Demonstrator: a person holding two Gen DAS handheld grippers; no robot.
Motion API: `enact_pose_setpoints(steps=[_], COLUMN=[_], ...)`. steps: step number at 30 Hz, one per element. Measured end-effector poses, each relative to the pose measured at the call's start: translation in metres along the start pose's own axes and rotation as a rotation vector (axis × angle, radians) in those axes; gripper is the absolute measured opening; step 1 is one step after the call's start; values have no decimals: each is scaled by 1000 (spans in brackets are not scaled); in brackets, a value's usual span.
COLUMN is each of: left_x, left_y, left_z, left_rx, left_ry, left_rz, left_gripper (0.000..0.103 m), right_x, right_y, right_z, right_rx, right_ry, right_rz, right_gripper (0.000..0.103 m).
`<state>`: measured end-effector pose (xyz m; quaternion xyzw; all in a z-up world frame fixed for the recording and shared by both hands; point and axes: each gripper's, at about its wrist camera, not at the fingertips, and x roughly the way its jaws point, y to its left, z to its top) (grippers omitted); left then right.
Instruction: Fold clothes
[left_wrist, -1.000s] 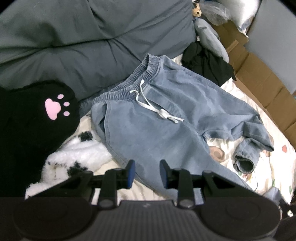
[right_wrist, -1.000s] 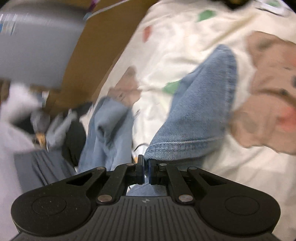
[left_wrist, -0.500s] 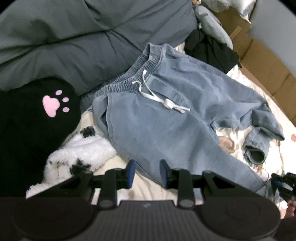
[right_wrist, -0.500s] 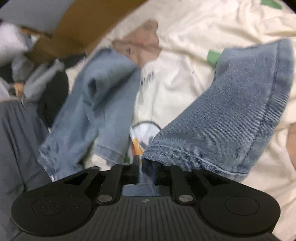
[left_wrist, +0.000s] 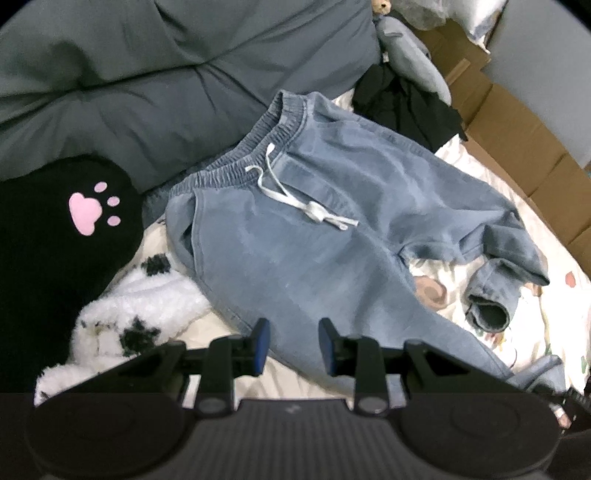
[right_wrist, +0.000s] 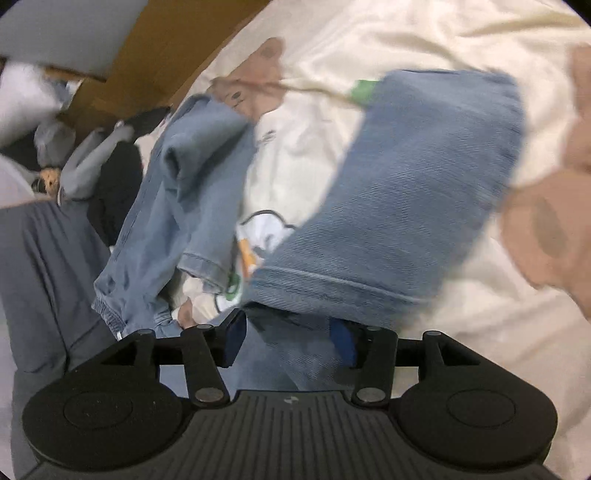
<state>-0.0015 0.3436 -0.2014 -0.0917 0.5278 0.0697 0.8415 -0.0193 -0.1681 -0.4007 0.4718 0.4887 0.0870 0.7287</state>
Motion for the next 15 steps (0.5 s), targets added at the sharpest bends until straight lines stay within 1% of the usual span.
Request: enact_pose_setpoints(steps=[3, 7, 10, 11, 15], left_x=[-10, -18, -21, -23, -27], left_y=[0, 1, 1, 1, 0], left_z=[2, 2, 1, 0, -2], left_rx=[10, 14, 15, 15, 16], left_ry=[-16, -28, -31, -32, -36], left_rz=[-5, -5, -1, 0, 4], left_gripper=[31, 31, 31, 31, 31], right_x=[-14, -37, -57, -62, -71], right_y=[-13, -27, -51, -59, -80], right_z=[-6, -14, -21, -23, -24], right_rx=[25, 53, 152, 183, 255], right_ry=[-16, -55, -105, -119, -161], right_rz=[6, 64, 109, 106, 36], right_gripper=[58, 58, 58, 58, 58])
